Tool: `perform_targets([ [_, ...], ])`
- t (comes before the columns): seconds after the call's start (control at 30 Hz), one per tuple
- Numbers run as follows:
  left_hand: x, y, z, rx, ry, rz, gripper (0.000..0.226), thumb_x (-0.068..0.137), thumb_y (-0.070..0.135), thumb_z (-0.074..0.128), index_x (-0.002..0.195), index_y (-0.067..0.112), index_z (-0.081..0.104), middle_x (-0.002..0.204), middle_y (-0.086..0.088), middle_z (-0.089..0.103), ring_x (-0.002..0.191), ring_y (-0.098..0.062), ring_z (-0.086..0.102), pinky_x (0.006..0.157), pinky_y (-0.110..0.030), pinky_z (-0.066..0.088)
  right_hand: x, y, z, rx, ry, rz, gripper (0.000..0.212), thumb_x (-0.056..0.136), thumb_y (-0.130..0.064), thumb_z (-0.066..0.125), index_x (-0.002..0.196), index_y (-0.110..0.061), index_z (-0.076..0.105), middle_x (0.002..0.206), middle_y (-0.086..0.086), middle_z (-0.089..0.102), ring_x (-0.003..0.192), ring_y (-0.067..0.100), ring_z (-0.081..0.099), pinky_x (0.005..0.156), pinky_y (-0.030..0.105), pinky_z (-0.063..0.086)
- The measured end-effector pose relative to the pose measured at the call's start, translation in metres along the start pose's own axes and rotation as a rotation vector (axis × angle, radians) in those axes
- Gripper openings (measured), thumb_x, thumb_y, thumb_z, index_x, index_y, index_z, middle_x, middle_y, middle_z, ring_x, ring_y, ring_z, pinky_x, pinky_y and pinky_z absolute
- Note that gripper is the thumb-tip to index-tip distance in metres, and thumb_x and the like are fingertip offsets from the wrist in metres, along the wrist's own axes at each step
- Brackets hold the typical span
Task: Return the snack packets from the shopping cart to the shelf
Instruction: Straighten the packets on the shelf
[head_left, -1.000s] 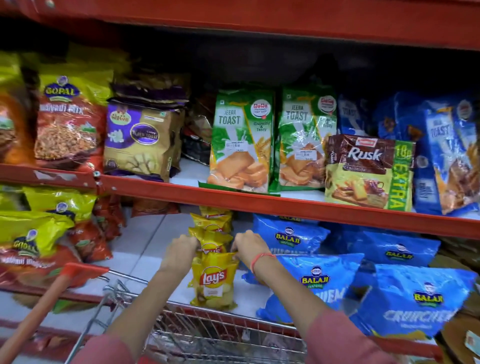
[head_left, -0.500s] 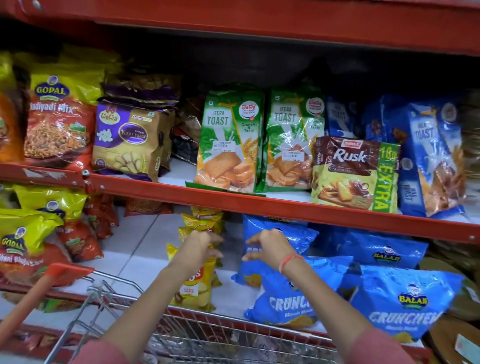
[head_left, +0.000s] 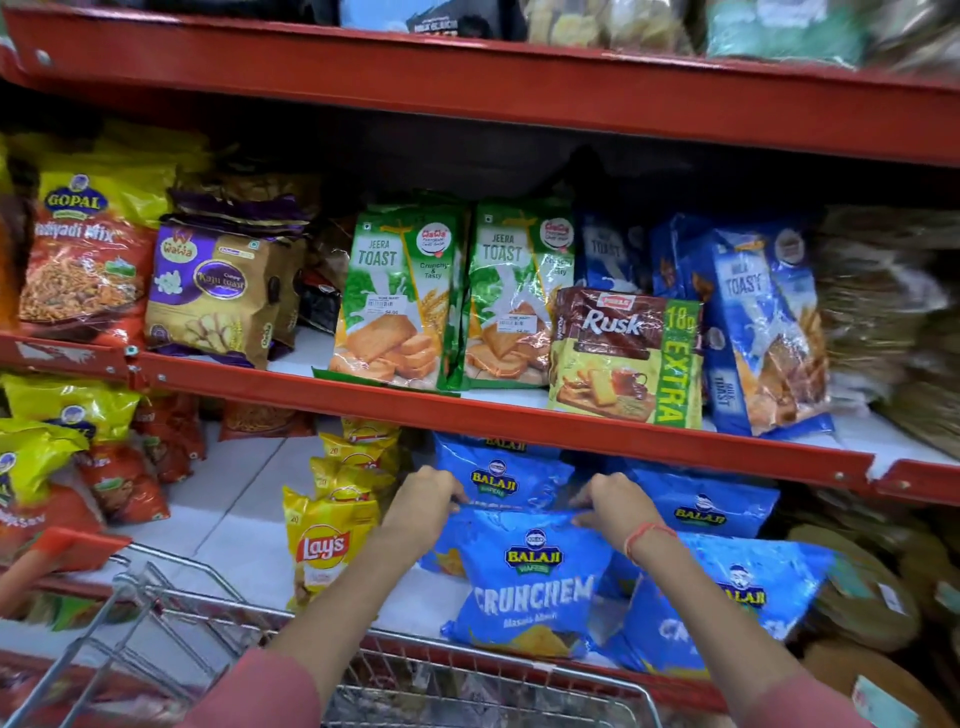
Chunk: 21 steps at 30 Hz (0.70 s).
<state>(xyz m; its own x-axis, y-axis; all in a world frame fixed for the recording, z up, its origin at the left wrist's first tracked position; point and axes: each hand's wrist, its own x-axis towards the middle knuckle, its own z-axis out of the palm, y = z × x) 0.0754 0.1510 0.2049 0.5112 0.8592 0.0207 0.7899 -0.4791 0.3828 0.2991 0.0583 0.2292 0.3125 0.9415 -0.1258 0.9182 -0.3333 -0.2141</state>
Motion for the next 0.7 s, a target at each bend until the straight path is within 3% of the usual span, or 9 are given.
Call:
perform_targets([
  [0.2,-0.001,-0.017,-0.013,0.106,0.071,-0.044,0.029,0.088,0.005,0.054,0.107,0.017,0.072,0.109,-0.014,0.071,0.102,-0.03,0.066,0.088,-0.036,0.052,0.002,-0.022,0.008,0.056,0.074,-0.058,0.022,0.086,-0.024,0.066,0.106,-0.021,0.073,0.109,0.014,0.073,0.106,0.031,0.064,0.093,0.037,0.053],
  [0.47,0.002,-0.031,-0.021,0.226,0.095,-0.044,0.036,0.086,-0.004,0.05,0.11,0.016,0.069,0.107,-0.009,0.073,0.103,-0.026,0.066,0.087,-0.035,0.054,0.005,-0.04,0.02,0.107,0.074,-0.086,0.021,0.087,-0.026,0.065,0.105,-0.019,0.074,0.108,0.013,0.074,0.106,0.032,0.065,0.095,0.04,0.053],
  [0.7,-0.003,-0.006,-0.018,0.169,0.141,0.019,0.026,0.091,0.021,0.059,0.116,0.016,0.066,0.118,-0.007,0.07,0.109,-0.025,0.064,0.093,-0.035,0.049,-0.003,-0.017,0.008,0.173,0.046,-0.123,0.039,0.084,-0.033,0.07,0.119,-0.017,0.067,0.118,0.01,0.071,0.112,0.026,0.063,0.099,0.038,0.051],
])
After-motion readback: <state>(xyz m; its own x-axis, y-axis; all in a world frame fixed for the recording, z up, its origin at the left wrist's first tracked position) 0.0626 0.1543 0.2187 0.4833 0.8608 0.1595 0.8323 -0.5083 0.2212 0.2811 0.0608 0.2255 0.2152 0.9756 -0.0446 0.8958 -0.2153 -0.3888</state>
